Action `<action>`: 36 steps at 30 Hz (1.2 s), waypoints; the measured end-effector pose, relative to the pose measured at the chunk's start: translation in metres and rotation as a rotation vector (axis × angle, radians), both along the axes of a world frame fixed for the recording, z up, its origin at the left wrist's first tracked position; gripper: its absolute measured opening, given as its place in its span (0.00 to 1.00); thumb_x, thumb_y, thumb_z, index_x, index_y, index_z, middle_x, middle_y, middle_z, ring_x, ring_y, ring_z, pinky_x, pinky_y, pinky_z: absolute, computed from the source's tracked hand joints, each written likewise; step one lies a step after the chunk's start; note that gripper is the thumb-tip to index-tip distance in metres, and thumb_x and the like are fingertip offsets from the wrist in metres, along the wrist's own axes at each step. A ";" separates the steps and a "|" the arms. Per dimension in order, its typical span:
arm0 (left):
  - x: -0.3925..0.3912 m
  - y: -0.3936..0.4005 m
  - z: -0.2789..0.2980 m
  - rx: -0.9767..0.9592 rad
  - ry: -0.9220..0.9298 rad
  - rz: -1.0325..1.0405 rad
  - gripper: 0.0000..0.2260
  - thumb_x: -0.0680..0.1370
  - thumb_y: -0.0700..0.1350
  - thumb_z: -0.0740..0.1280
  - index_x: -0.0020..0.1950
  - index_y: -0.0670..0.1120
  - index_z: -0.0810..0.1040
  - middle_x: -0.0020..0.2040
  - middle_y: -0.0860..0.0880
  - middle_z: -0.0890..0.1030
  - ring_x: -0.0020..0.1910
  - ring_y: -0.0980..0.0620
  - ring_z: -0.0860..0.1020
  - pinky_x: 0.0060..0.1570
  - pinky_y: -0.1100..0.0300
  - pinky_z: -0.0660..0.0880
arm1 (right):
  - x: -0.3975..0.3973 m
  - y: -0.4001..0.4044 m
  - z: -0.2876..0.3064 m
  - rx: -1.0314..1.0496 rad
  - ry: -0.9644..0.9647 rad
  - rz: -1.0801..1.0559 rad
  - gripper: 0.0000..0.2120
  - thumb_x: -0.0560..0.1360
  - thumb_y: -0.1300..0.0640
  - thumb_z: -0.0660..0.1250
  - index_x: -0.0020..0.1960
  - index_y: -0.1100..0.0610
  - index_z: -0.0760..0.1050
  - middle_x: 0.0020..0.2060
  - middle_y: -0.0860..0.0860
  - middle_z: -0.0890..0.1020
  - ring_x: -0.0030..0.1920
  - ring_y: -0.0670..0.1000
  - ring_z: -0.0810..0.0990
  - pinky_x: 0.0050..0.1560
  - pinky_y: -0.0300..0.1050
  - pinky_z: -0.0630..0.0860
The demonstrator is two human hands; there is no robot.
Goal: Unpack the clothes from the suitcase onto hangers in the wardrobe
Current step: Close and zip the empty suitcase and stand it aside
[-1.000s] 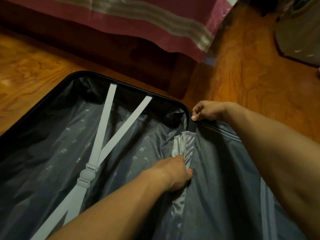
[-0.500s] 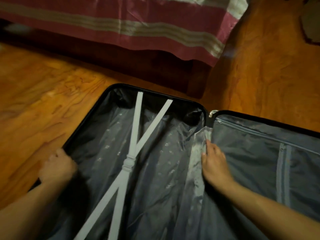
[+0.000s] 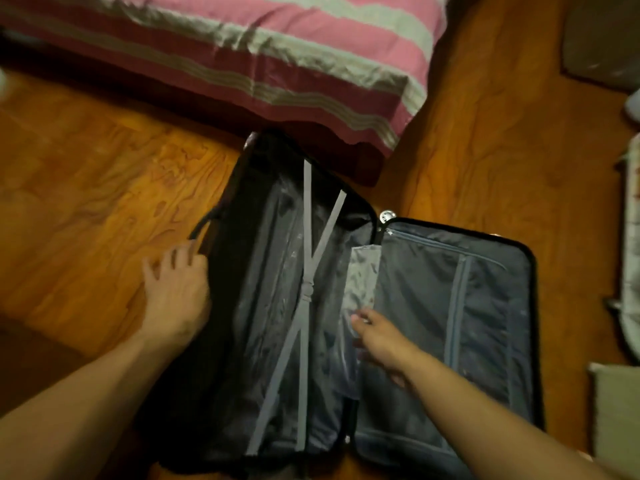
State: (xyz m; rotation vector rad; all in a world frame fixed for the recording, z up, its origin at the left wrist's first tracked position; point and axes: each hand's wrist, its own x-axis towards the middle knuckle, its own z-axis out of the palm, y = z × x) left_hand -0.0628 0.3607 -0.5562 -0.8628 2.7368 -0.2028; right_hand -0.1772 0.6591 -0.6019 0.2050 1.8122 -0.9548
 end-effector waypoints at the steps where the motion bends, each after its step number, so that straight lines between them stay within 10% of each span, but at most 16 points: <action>1: 0.001 0.024 0.037 0.017 0.048 -0.063 0.22 0.67 0.40 0.74 0.60 0.43 0.77 0.71 0.40 0.72 0.69 0.36 0.69 0.66 0.30 0.64 | 0.008 -0.001 0.037 -0.086 -0.099 -0.108 0.17 0.83 0.48 0.59 0.69 0.52 0.71 0.58 0.52 0.78 0.53 0.51 0.80 0.57 0.49 0.79; 6: -0.013 0.202 0.157 0.197 0.067 -0.379 0.25 0.73 0.48 0.70 0.69 0.44 0.76 0.74 0.40 0.70 0.76 0.30 0.59 0.73 0.29 0.53 | 0.020 0.004 0.164 -0.444 -0.381 -0.483 0.16 0.79 0.45 0.64 0.62 0.53 0.76 0.49 0.52 0.83 0.47 0.50 0.83 0.57 0.50 0.78; 9: -0.031 0.294 0.169 0.383 -0.137 -0.593 0.31 0.80 0.52 0.60 0.80 0.43 0.59 0.81 0.39 0.57 0.80 0.31 0.46 0.76 0.33 0.41 | 0.002 0.057 0.185 -0.272 -0.263 -0.584 0.19 0.81 0.49 0.65 0.67 0.59 0.75 0.57 0.59 0.83 0.58 0.57 0.82 0.64 0.55 0.75; 12: -0.037 0.321 0.162 0.568 0.067 -0.717 0.23 0.78 0.51 0.62 0.73 0.48 0.70 0.78 0.44 0.64 0.79 0.42 0.58 0.79 0.45 0.54 | -0.022 0.139 0.162 -0.120 -0.147 -0.602 0.14 0.82 0.51 0.63 0.60 0.58 0.79 0.52 0.59 0.83 0.49 0.57 0.82 0.51 0.54 0.80; 15: -0.037 0.332 0.135 0.664 0.230 -0.376 0.25 0.80 0.53 0.65 0.77 0.55 0.66 0.79 0.46 0.59 0.78 0.46 0.59 0.78 0.50 0.60 | -0.052 0.210 0.129 -0.104 -0.067 -0.600 0.12 0.82 0.52 0.61 0.57 0.57 0.79 0.51 0.57 0.84 0.49 0.55 0.83 0.51 0.51 0.82; 19: -0.033 0.371 0.069 1.017 -0.058 0.165 0.33 0.81 0.65 0.58 0.80 0.66 0.43 0.83 0.52 0.45 0.80 0.42 0.53 0.76 0.44 0.59 | -0.093 0.300 0.092 -0.018 0.035 -0.679 0.21 0.82 0.45 0.60 0.67 0.57 0.76 0.59 0.57 0.82 0.58 0.58 0.81 0.63 0.59 0.77; 26: -0.015 0.410 -0.015 1.009 -0.213 0.198 0.32 0.83 0.57 0.60 0.82 0.62 0.45 0.83 0.50 0.45 0.80 0.39 0.55 0.75 0.43 0.63 | -0.114 0.400 0.045 -0.042 -0.100 -0.654 0.22 0.81 0.39 0.59 0.68 0.52 0.72 0.50 0.52 0.79 0.49 0.51 0.77 0.58 0.53 0.75; 30: 0.022 0.409 -0.036 1.045 -0.126 0.308 0.32 0.84 0.53 0.61 0.83 0.59 0.46 0.82 0.49 0.51 0.78 0.43 0.60 0.73 0.50 0.65 | -0.106 0.411 0.016 -0.046 -0.016 -0.755 0.15 0.82 0.44 0.58 0.46 0.53 0.75 0.37 0.49 0.77 0.39 0.47 0.75 0.40 0.41 0.70; 33: 0.070 0.400 -0.045 1.039 -0.159 0.459 0.32 0.84 0.51 0.63 0.83 0.57 0.49 0.81 0.47 0.56 0.78 0.42 0.61 0.75 0.48 0.63 | -0.082 0.391 0.007 -0.062 0.035 -0.627 0.19 0.80 0.43 0.60 0.64 0.53 0.76 0.59 0.51 0.81 0.58 0.48 0.78 0.61 0.46 0.72; 36: 0.117 0.397 -0.049 0.979 -0.225 0.632 0.34 0.83 0.52 0.64 0.83 0.54 0.48 0.82 0.45 0.54 0.80 0.42 0.56 0.77 0.47 0.58 | -0.042 0.372 -0.014 0.110 0.185 -0.304 0.30 0.80 0.45 0.64 0.79 0.49 0.60 0.77 0.51 0.64 0.76 0.55 0.64 0.76 0.56 0.61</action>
